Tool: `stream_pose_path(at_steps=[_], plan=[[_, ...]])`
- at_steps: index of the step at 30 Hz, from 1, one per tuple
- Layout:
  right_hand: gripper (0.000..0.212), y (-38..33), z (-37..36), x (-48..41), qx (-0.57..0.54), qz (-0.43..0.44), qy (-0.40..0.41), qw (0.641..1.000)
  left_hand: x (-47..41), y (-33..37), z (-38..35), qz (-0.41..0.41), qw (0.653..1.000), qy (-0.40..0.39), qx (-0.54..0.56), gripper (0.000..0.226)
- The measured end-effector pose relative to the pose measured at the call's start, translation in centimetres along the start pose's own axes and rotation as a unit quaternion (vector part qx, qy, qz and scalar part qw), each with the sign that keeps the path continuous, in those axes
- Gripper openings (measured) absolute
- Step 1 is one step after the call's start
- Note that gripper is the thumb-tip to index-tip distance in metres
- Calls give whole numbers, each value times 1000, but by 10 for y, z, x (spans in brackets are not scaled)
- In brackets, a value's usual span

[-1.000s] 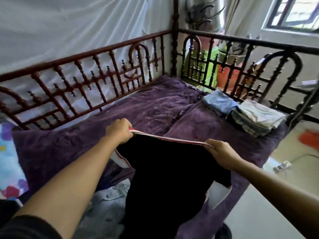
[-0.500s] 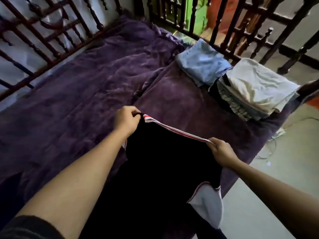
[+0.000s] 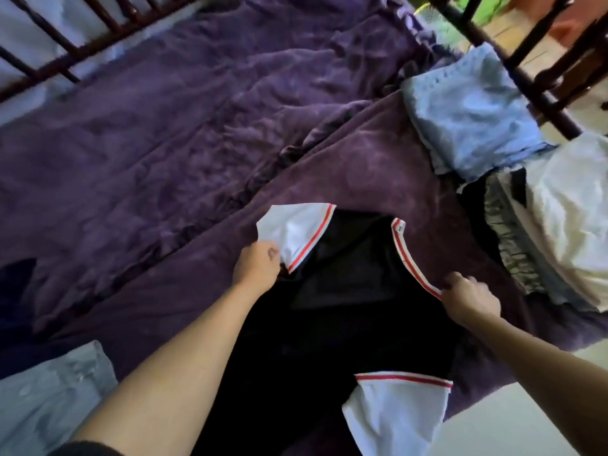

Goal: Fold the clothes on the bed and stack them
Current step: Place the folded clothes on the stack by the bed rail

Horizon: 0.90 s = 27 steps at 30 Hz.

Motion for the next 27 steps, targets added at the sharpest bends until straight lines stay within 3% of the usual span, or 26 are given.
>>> stream_pose_path(at_steps=[4,9,12,13,15,17,19,21,25,27], plan=[[34,-126,37,19,-13,198,82,977,45,-114,10,119,992,-3,-33,15],[48,-283,20,52,-4,381,87,920,75,-231,4,275,958,6,-78,33],[83,-324,-10,42,60,366,42,928,94,-275,-15,342,939,1,-13,50],[83,-328,-23,38,87,345,19,934,100,-285,-23,348,938,-5,5,53],[53,-320,-47,36,114,311,-9,944,114,-291,-32,343,939,-26,14,41],[29,-303,-45,34,51,285,17,957,122,-288,-26,320,947,-17,-1,17],[29,-293,-10,26,-81,241,73,964,118,-281,1,274,960,44,-35,10],[33,-297,37,21,-184,231,129,947,108,-273,35,230,963,125,-61,10],[33,-333,99,8,-218,210,172,937,68,-254,87,133,961,233,-64,13],[36,-351,102,-6,-235,187,153,942,44,-254,94,132,957,252,-59,13]])
Point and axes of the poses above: each hand's wrist, its own x-axis away from the middle knuckle, its own z-axis out of the back of the hand, y = z × x, the point moved 7 cm from there along -x, towards the middle knuckle, and after that the axes turned 9 degrees about -z, right-handed, at the moved point
